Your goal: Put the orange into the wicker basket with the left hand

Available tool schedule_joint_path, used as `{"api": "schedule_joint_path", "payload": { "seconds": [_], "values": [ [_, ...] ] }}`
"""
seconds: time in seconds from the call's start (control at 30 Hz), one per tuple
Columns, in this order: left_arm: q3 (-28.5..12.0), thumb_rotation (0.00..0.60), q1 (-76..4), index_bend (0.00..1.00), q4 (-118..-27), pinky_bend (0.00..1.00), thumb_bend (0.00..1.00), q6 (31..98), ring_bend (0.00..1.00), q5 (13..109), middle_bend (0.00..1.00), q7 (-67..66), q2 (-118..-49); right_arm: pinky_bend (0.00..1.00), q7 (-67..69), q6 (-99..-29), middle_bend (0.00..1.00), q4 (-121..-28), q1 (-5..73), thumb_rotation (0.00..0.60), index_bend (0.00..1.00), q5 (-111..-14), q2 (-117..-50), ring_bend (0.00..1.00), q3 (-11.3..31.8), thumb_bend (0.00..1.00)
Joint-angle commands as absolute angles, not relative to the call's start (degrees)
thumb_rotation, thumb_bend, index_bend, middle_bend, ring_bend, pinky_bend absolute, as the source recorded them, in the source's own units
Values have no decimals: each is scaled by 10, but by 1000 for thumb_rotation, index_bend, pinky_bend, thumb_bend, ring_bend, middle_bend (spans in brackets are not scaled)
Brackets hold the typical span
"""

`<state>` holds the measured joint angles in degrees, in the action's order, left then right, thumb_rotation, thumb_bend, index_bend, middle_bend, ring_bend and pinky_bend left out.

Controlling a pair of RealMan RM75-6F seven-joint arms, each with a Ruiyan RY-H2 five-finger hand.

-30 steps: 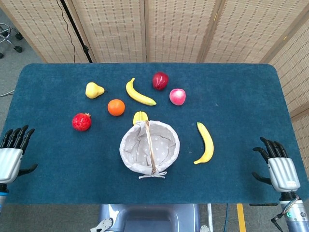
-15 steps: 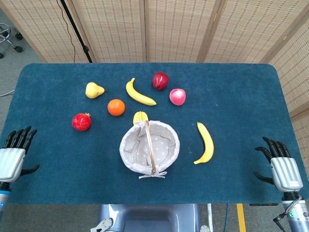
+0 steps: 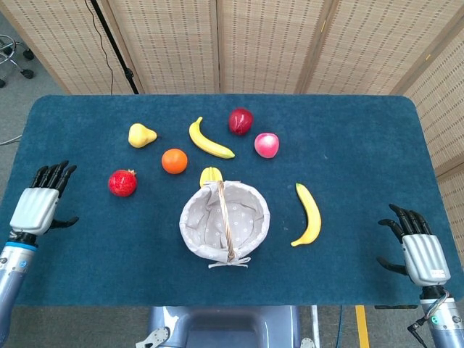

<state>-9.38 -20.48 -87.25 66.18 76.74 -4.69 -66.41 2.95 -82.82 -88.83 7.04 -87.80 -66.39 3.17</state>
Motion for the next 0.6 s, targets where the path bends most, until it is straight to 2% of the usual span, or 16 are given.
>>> {"api": "schedule_joint_path", "payload": {
  "seconds": [0.03,0.6],
  "values": [
    [-110,600,-234,0,-853,0,0,627,0,746,0,-47,-674,100,36,-829,107,-888,68,600,293,-882,-661,121,27,159],
    [-134,600,-354,0,-769,18,0,518,0,723,0,-38,-766,100,67,-834,109,-895,68,600,302,-896,-653,128,22,159]
  ]
}}
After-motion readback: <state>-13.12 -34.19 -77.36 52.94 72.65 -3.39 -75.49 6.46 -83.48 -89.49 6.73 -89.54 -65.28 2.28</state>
